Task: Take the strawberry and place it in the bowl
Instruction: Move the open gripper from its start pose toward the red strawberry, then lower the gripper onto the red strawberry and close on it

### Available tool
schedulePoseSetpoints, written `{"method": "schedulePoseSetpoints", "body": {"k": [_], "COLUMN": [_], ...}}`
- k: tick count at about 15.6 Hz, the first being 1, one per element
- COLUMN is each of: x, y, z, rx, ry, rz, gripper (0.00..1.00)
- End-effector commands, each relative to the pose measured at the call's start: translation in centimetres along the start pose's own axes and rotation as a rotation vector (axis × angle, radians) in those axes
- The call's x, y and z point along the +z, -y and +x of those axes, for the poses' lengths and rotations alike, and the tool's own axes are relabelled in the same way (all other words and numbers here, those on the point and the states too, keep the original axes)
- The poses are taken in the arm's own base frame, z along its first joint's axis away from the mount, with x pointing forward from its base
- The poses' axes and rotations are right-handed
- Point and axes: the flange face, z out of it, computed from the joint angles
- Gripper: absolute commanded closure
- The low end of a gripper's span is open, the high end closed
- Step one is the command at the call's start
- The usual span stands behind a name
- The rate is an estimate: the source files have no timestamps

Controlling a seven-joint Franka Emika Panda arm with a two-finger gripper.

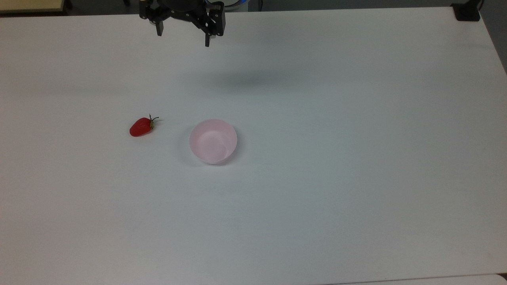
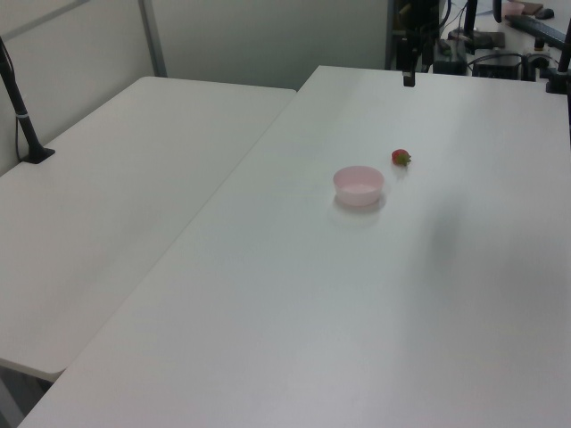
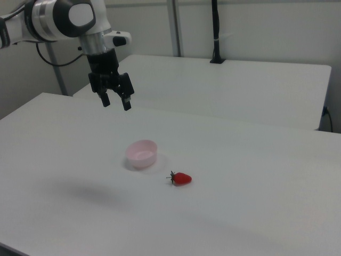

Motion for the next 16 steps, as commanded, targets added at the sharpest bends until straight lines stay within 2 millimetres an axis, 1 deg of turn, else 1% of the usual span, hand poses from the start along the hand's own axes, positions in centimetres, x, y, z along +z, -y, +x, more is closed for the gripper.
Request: {"method": "schedulePoseSetpoints", "body": {"k": [1,6,9,11,12,13,16], "x": [-0.3,-0.3,-0.3,-0.1,0.1,0.2,1.7], "y": [0.1,0.2,-0.2,-1.3,-2.3,-3.8,-6.2], "z": [-1.4,-1.4,-1.3,-1.0,-0.7,-0.5,0.9], "rx": [-0.006,-0.007,0.014,0.034,0.052,0.078,0.127], "ry": [0.023,0.023,0.021,0.014,0.013,0.014,-0.011], "rz": [0.015,0.015,0.016,0.017,0.017,0.018,0.024], "gripper": [0.0,0.0,0.0,0.0,0.0,0.0,0.0]}}
